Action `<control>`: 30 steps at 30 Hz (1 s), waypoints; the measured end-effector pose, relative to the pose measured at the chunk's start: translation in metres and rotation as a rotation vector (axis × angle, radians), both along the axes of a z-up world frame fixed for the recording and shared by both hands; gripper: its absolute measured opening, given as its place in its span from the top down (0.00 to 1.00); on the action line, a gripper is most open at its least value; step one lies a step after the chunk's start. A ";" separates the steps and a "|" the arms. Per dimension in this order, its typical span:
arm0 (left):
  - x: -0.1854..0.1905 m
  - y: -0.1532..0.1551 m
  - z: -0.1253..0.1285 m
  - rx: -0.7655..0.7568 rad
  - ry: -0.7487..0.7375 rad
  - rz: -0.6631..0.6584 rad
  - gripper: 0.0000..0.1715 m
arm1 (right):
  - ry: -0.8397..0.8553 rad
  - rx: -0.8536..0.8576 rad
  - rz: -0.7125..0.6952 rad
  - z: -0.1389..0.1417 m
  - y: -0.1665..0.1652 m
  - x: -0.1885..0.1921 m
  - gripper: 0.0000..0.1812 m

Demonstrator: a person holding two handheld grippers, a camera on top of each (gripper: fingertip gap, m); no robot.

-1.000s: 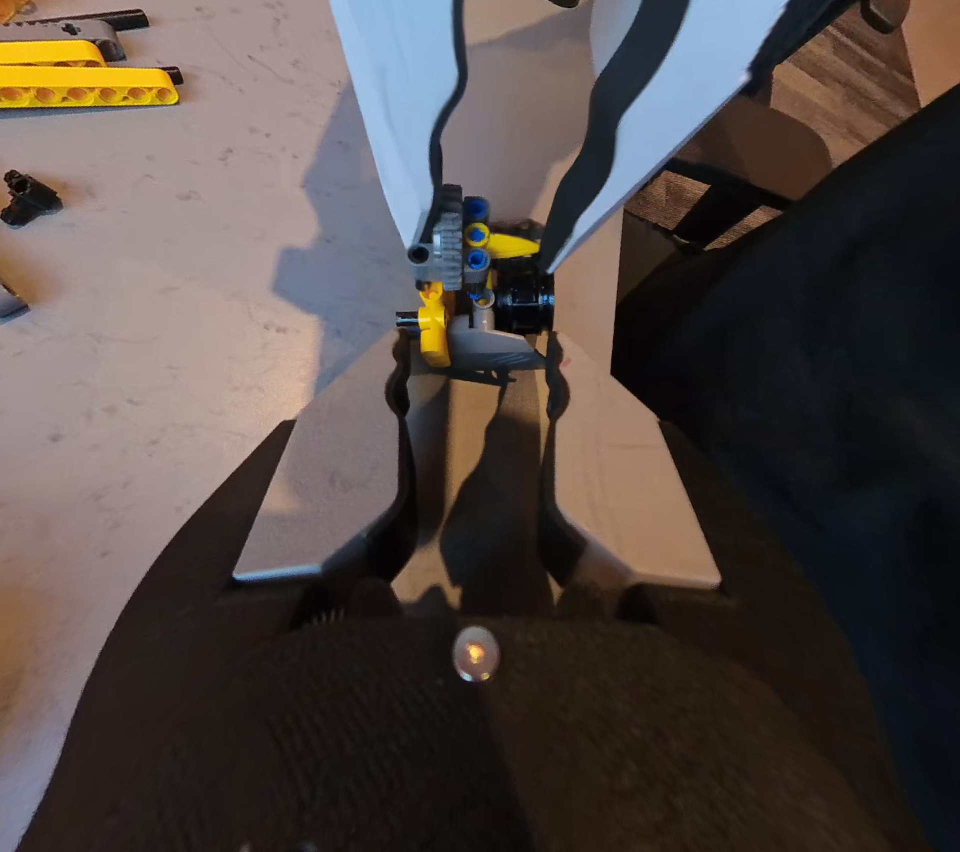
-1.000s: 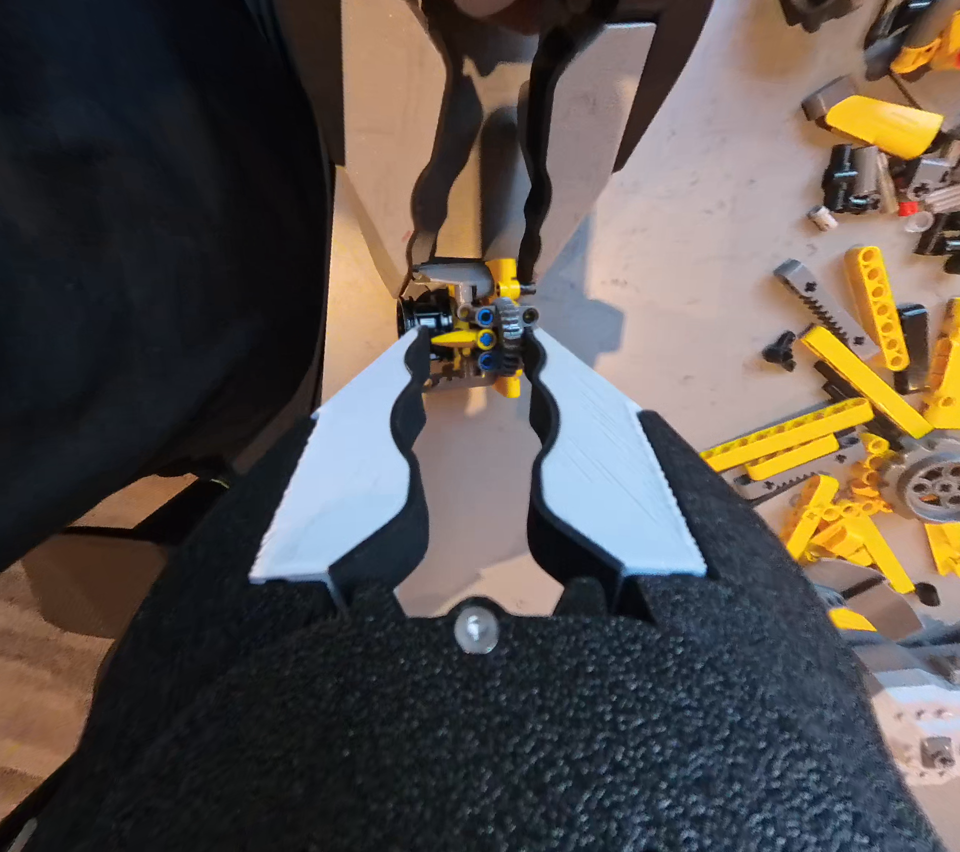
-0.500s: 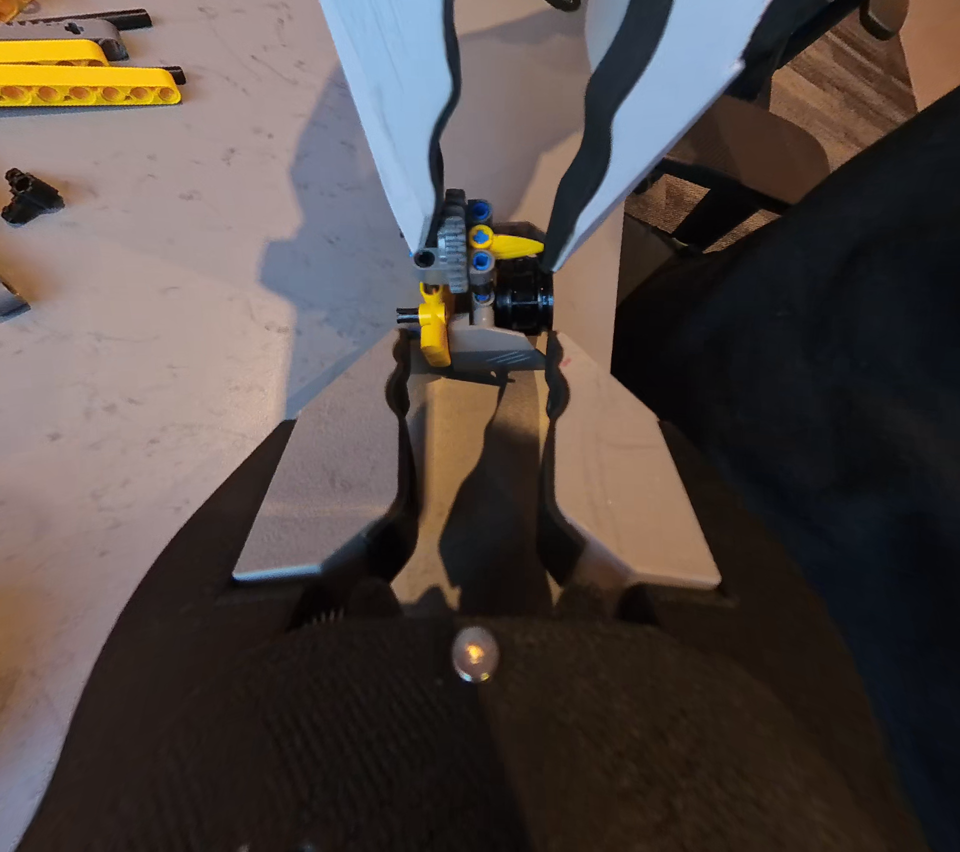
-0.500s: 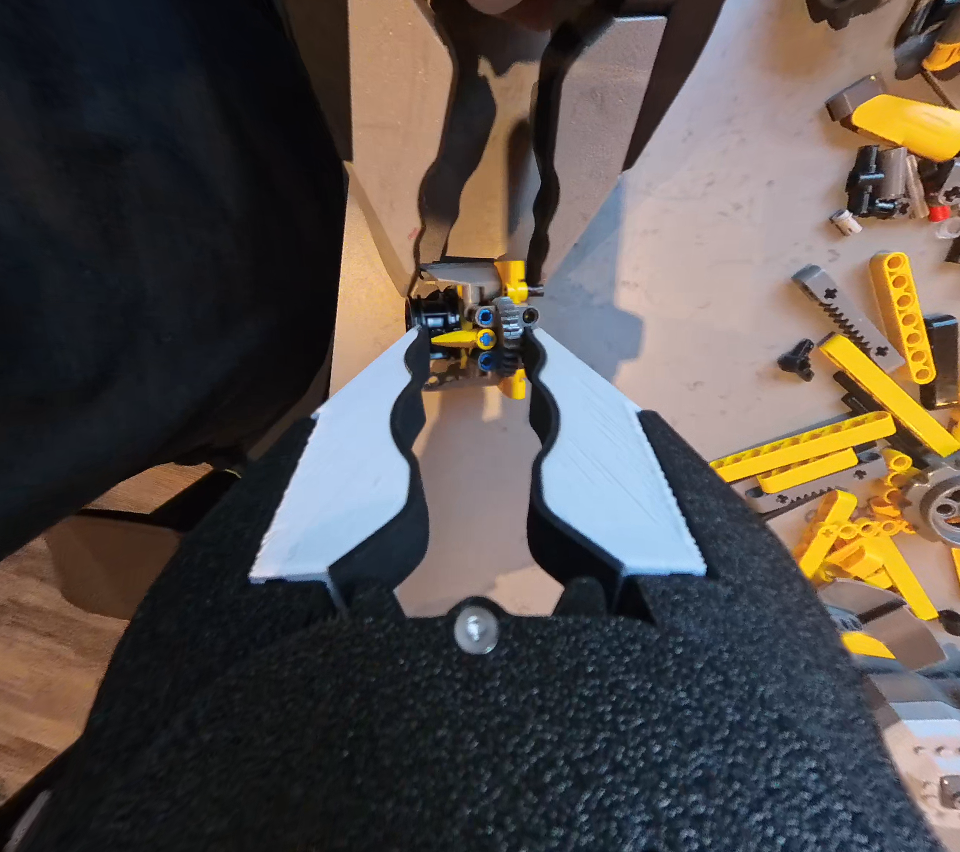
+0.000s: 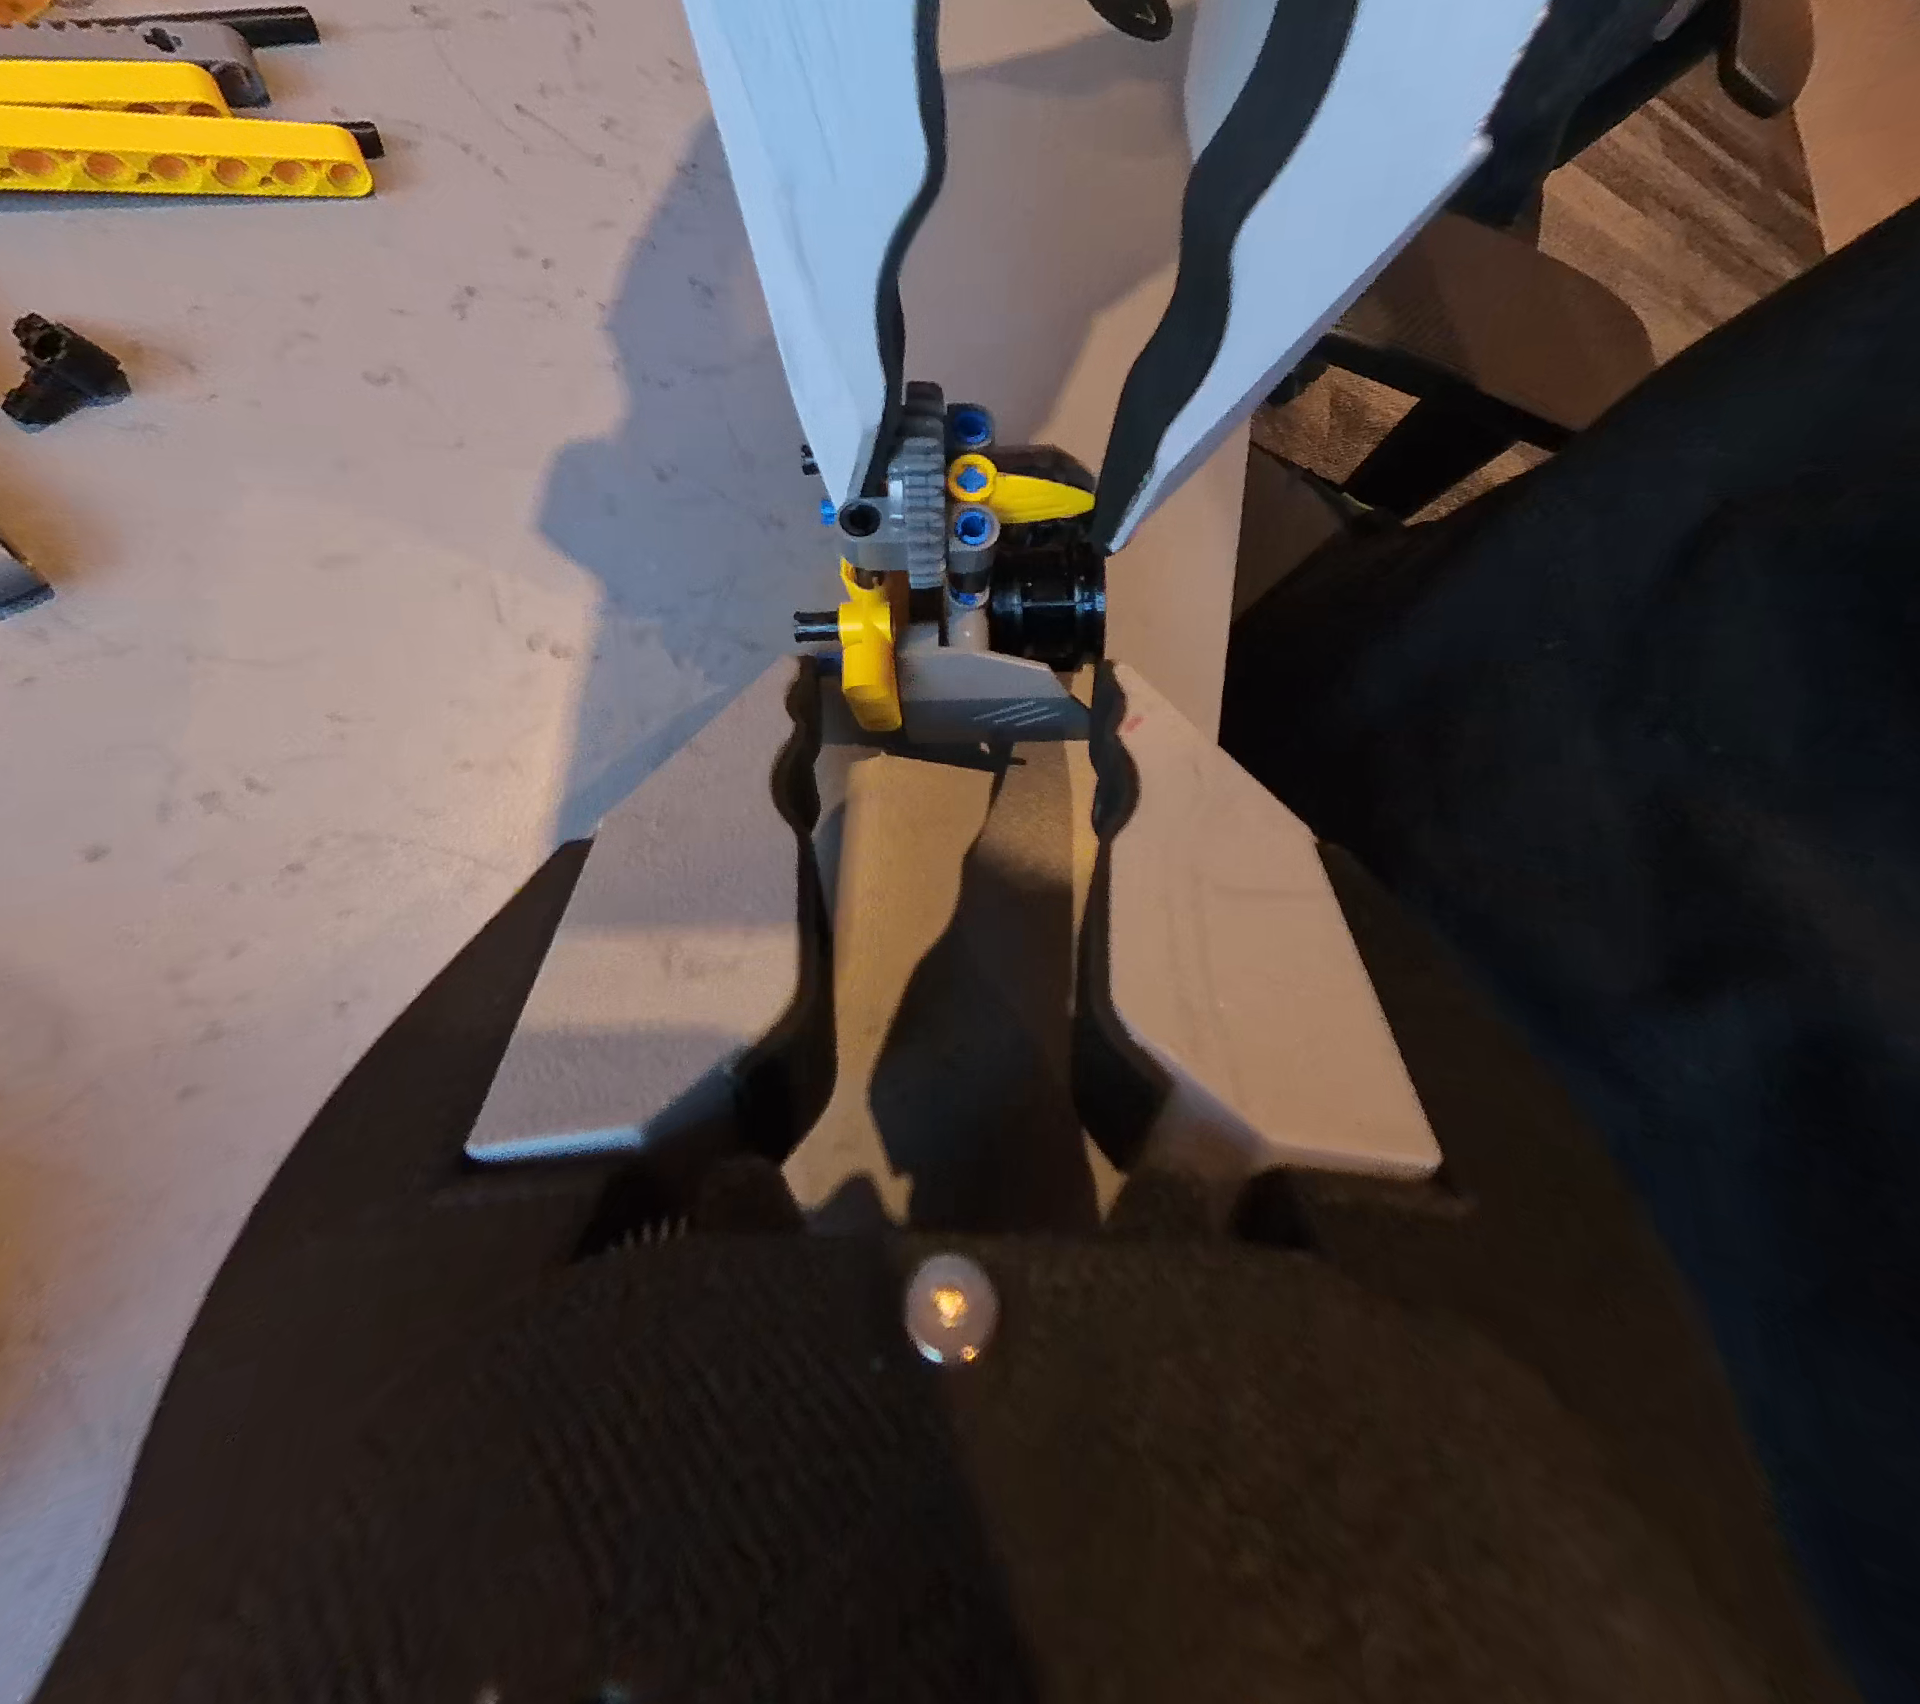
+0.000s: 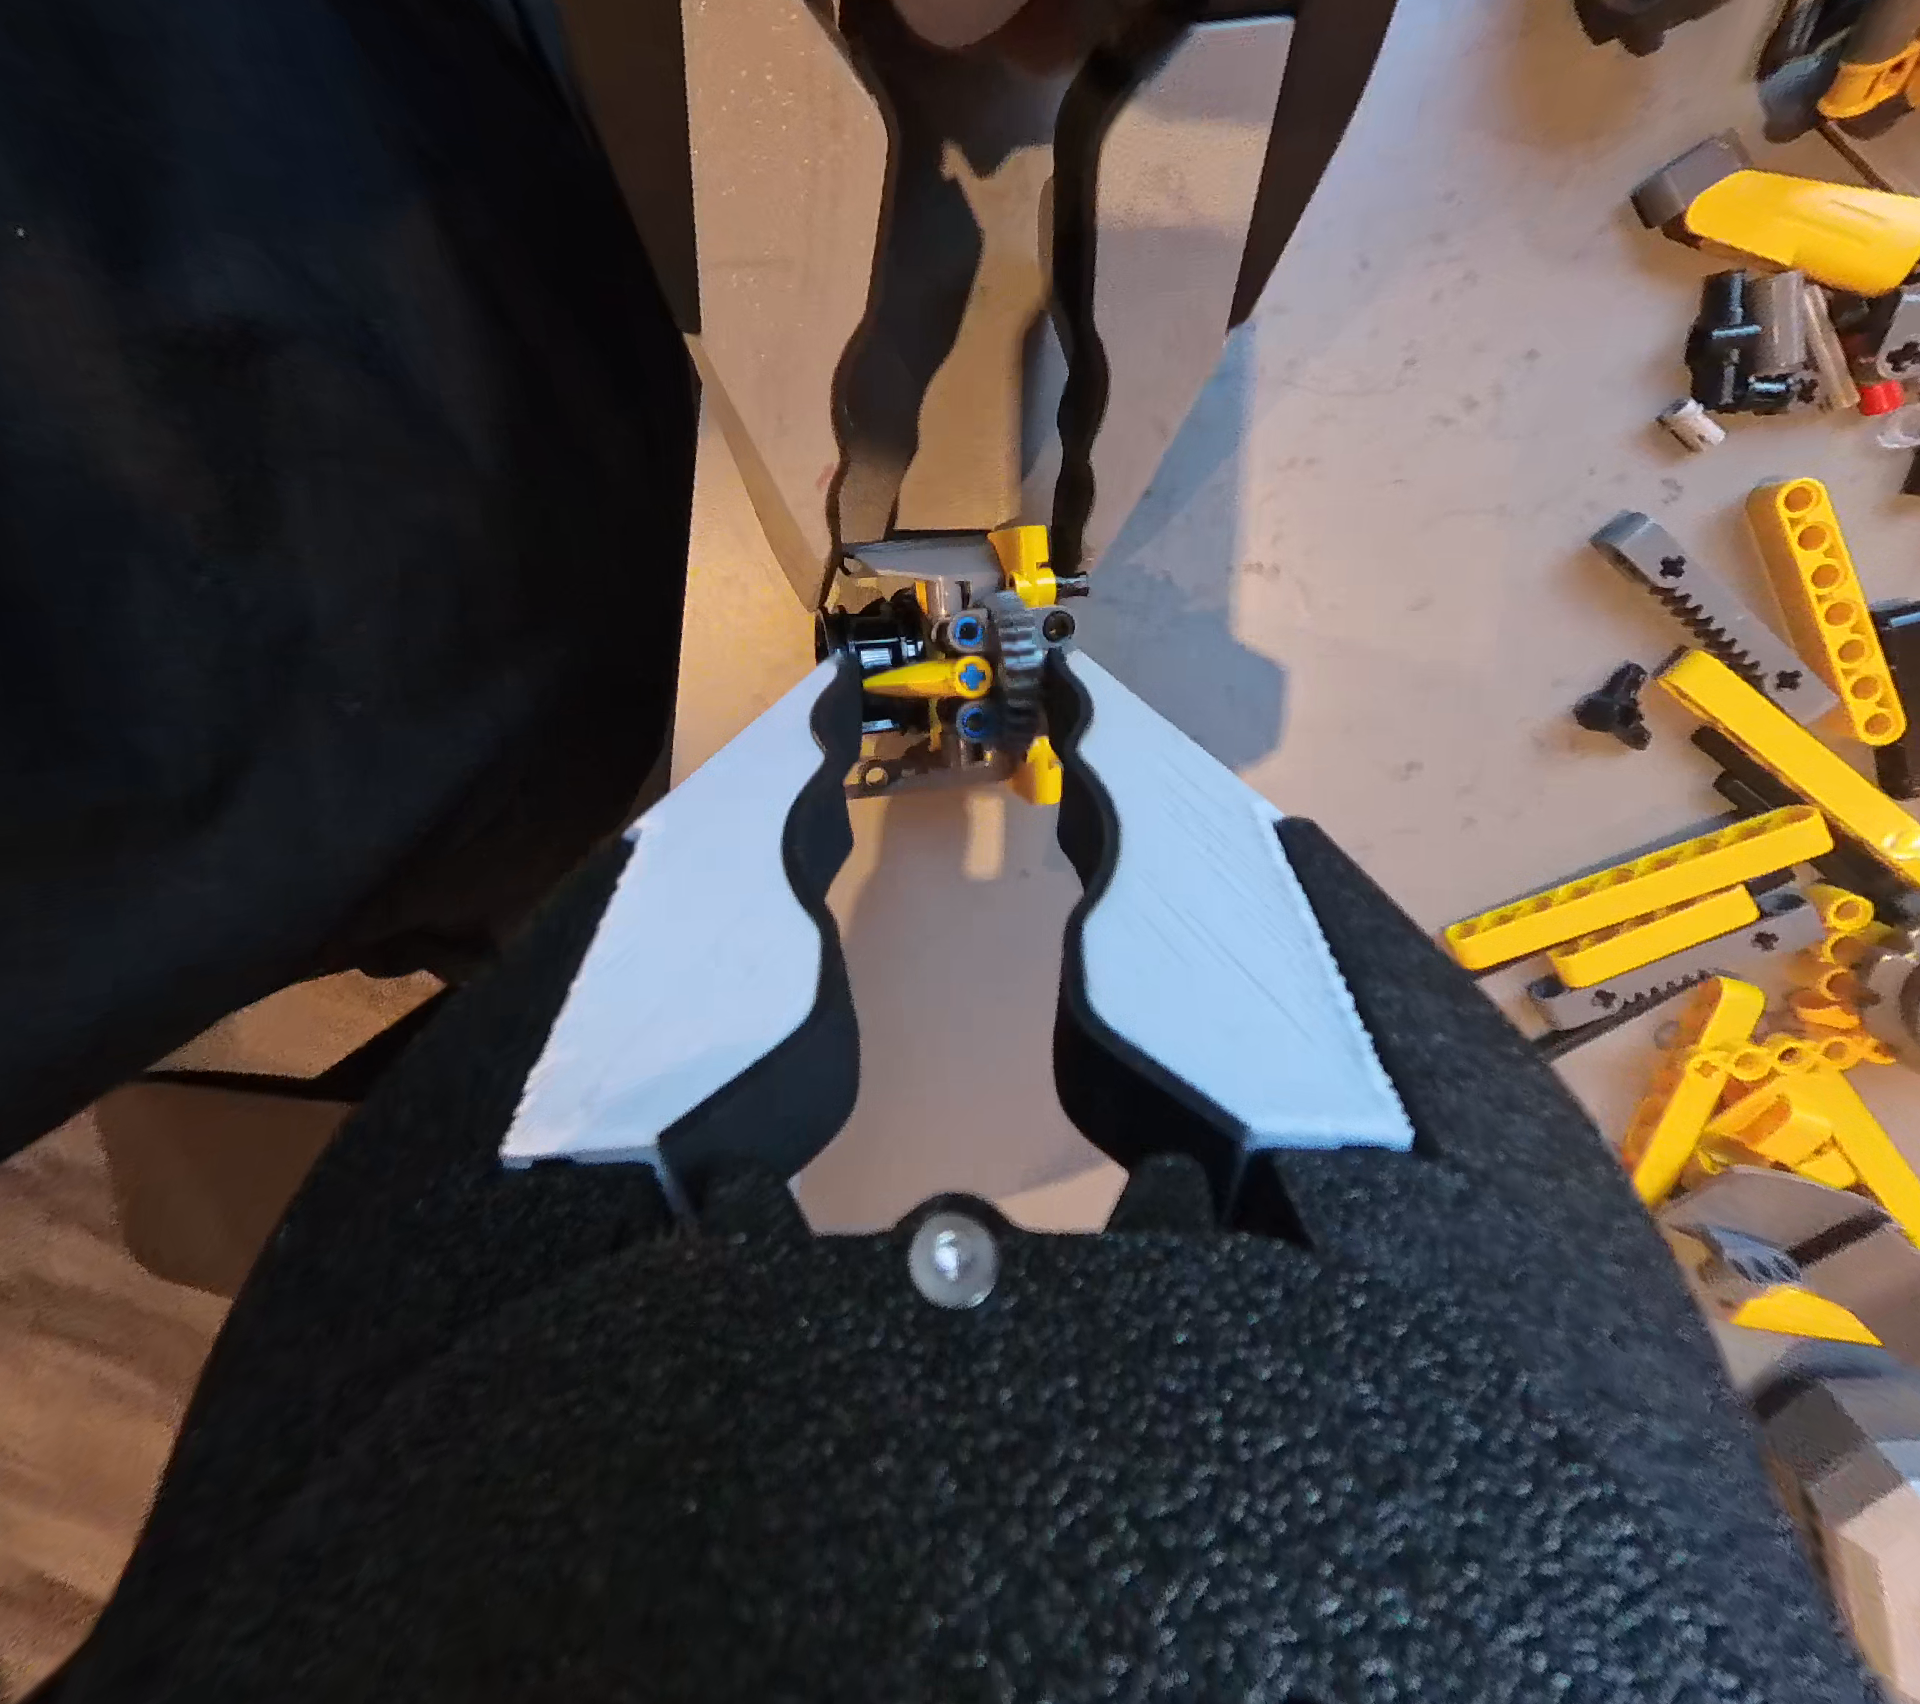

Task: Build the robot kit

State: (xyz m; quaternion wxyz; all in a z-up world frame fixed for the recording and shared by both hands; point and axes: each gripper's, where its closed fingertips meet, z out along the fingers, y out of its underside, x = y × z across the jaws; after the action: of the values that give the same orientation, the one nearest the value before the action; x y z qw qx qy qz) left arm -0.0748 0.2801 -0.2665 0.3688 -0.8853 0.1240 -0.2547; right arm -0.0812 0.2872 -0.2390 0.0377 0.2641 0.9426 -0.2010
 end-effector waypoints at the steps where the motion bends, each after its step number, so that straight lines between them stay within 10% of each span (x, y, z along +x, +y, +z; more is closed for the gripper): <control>1: 0.000 0.000 0.000 -0.001 -0.003 0.002 0.71 | 0.008 -0.008 -0.004 0.000 0.000 0.000 0.80; 30: -0.001 0.000 0.005 -0.048 -0.157 0.012 0.71 | -0.147 -0.244 -0.082 0.002 0.005 -0.005 0.80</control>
State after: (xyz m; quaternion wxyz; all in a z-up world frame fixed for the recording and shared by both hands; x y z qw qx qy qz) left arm -0.0756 0.2805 -0.2611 0.3575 -0.8719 0.0832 -0.3242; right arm -0.0863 0.2918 -0.2372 0.1301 0.3099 0.8942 -0.2958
